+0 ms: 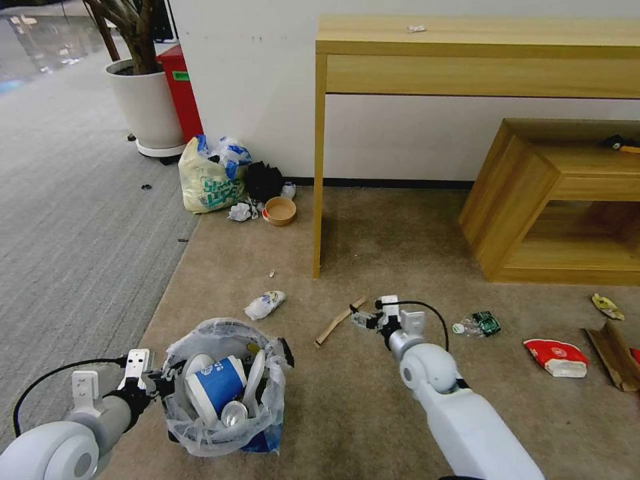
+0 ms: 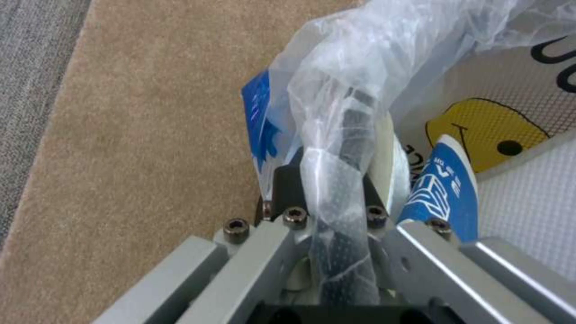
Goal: Pick up the trash bin and place the garbage on the floor into it.
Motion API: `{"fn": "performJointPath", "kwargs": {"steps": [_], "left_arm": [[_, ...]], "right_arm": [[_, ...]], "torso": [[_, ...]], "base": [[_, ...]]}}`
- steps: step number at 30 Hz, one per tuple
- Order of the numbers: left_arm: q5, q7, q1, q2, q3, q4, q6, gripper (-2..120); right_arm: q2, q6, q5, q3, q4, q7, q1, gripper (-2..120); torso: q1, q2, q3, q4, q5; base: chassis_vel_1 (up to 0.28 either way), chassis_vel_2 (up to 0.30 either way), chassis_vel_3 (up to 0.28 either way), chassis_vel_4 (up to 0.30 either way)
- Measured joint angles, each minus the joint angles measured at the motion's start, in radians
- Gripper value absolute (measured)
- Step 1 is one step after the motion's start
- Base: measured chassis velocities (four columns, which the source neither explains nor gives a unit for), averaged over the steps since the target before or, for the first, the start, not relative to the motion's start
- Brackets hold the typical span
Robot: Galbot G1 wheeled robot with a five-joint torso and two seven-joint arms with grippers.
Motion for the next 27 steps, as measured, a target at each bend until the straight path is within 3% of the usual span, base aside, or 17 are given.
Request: {"fn": "performJointPath", "kwargs": {"steps": [11, 14, 27], "left_arm": [[0.002, -0.002, 0.014, -0.001, -0.009, -0.005, 0.0, 0], [0.003, -0.004, 0.019, -0.002, -0.01, -0.012, 0.0, 0], [0.001, -0.007, 0.023, -0.002, -0.011, -0.02, 0.0, 0]], "right_arm": [[0.069, -0.059, 0.071, -0.094, -0.171, 0.157, 0.125, 100], [0.114, -0.083, 0.112, -0.124, -0.295, 0.241, 0.208, 100], [0.199, -0.059, 0.163, -0.18, -0.527, 0.269, 0.339, 100]], "torso": [[0.0, 0.0, 0.0, 0.0, -0.0001], [0.0, 0.0, 0.0, 0.0, 0.0], [0.0, 0.0, 0.0, 0.0001, 0.0]], "base": [[0.0, 0.0, 0.0, 0.0], [0.0, 0.0, 0.0, 0.0], [0.0, 0.0, 0.0, 0.0]]}}
